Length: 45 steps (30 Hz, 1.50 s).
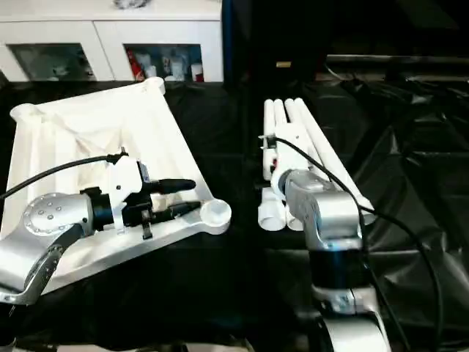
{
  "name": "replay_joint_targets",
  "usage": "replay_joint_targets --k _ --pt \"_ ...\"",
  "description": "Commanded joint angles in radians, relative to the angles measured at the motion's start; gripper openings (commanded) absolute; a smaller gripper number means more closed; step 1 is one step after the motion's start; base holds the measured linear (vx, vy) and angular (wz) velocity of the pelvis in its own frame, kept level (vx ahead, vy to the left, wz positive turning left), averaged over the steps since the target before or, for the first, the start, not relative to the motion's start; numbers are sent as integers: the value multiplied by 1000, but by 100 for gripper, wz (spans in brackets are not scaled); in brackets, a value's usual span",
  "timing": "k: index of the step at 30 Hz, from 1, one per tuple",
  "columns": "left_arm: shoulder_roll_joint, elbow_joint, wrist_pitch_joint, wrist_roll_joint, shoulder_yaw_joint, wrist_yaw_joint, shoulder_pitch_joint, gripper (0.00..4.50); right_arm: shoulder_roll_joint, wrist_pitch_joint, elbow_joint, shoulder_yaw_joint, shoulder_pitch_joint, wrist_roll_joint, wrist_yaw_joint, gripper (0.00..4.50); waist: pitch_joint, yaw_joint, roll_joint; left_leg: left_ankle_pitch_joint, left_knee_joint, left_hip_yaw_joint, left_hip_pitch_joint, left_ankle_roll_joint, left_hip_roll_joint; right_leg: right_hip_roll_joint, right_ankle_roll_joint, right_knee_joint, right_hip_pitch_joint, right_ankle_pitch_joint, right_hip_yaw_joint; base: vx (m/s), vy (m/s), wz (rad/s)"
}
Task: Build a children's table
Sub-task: Pick table leg
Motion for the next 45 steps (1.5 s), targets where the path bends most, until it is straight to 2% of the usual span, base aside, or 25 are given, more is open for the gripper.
replay_joint_targets --k 1,6,10,12,16,17,22,24,25,26,27,28,33,36,38,40,44,45 --pt "0 -21 12 -6 0 8 2 257 4 26 1 -6 -21 2 -5 450 -71 2 -7 -150 -74 -18 23 -40 59 -74 -189 -66 43 -172 52 0 0 0" --pt "7 -21 8 3 -5 -6 1 307 10 65 22 -4 -32 1 30 450 -69 2 -7 -160 -74 -19 21 -43 59 -75 -179 -67 43 -194 53 0 0 0" --pt "10 -31 14 -5 -7 -14 5 351 4 43 33 4 -39 7 34 450 -68 2 -6 -160 -75 -20 22 -45 60 -74 -179 -67 40 -193 52 0 0 0" --pt "13 -31 15 -7 -10 -16 5 355 2 38 47 4 -50 13 31 450 -69 2 -6 -161 -74 -20 23 -46 60 -74 -182 -66 40 -190 52 0 0 0" --pt "15 -31 19 -14 -13 -25 5 401 4 39 83 3 -70 7 36 450 -68 1 -4 -166 -74 -20 23 -50 60 -74 -187 -65 39 -191 52 0 0 0" --pt "16 -31 19 -13 -15 -27 5 401 5 35 93 1 -75 6 40 450 -68 0 -4 -170 -74 -20 24 -51 60 -74 -190 -66 39 -192 51 0 0 0" --pt "26 -32 22 -11 -21 -43 4 447 12 25 156 -8 -101 12 58 450 -69 0 -5 -154 -72 -19 22 -45 59 -74 -198 -62 42 -163 51 0 0 0" --pt "32 -41 33 -24 -23 -56 6 449 13 2 245 -2 -132 23 88 450 -70 -1 -6 -155 -70 -19 22 -42 59 -75 -207 -61 43 -162 51 0 0 0" --pt "32 -41 33 -24 -23 -56 6 449 13 2 245 -2 -132 23 88 450 -70 -1 -6 -155 -70 -19 22 -42 59 -75 -207 -61 43 -162 51 0 0 0" --pt "31 -42 36 -25 -23 -56 6 449 11 -7 265 3 -138 16 86 450 -68 -2 -12 -159 -71 -17 21 -38 59 -75 -210 -65 43 -167 51 0 0 0" --pt "31 -44 38 -25 -23 -56 6 449 10 -21 287 3 -146 8 80 450 -68 1 -7 -156 -70 -17 23 -38 61 -76 -212 -64 41 -173 51 0 0 0" --pt "32 -46 39 -25 -24 -55 8 449 11 -24 302 2 -152 5 77 450 -68 -1 -12 -155 -70 -16 23 -38 61 -75 -213 -64 41 -172 51 0 0 0" --pt "38 -55 34 -4 -28 -44 14 449 14 -42 372 14 -176 0 95 450 -69 -1 -13 -141 -70 -17 20 -32 61 -75 -214 -60 44 -158 50 0 0 0" --pt "43 -66 67 -13 -31 -51 14 449 12 -24 439 35 -194 -7 107 450 -67 -3 -15 -150 -70 -16 19 -32 60 -75 -220 -61 43 -171 49 0 0 0" --pt "41 -73 71 -14 -30 -47 10 449 14 -19 473 28 -204 -11 91 450 -68 -2 -12 -159 -70 -16 22 -35 61 -76 -221 -63 42 -184 50 0 0 0" --pt "39 -79 69 -14 -28 -44 5 450 20 -31 502 7 -214 -12 68 421 -67 -2 -14 -157 -71 -16 22 -39 62 -76 -219 -62 40 -179 51 0 0 0" --pt "46 -92 74 -11 -31 -47 0 450 27 -41 534 -21 -227 -3 53 401 -69 -2 -13 -161 -71 -16 23 -47 62 -74 -218 -60 41 -163 50 0 0 0" --pt "50 -101 75 -7 -34 -46 -5 450 30 -49 548 -33 -235 1 48 376 -70 -1 -14 -160 -70 -15 23 -45 62 -75 -218 -60 42 -157 50 0 0 0"
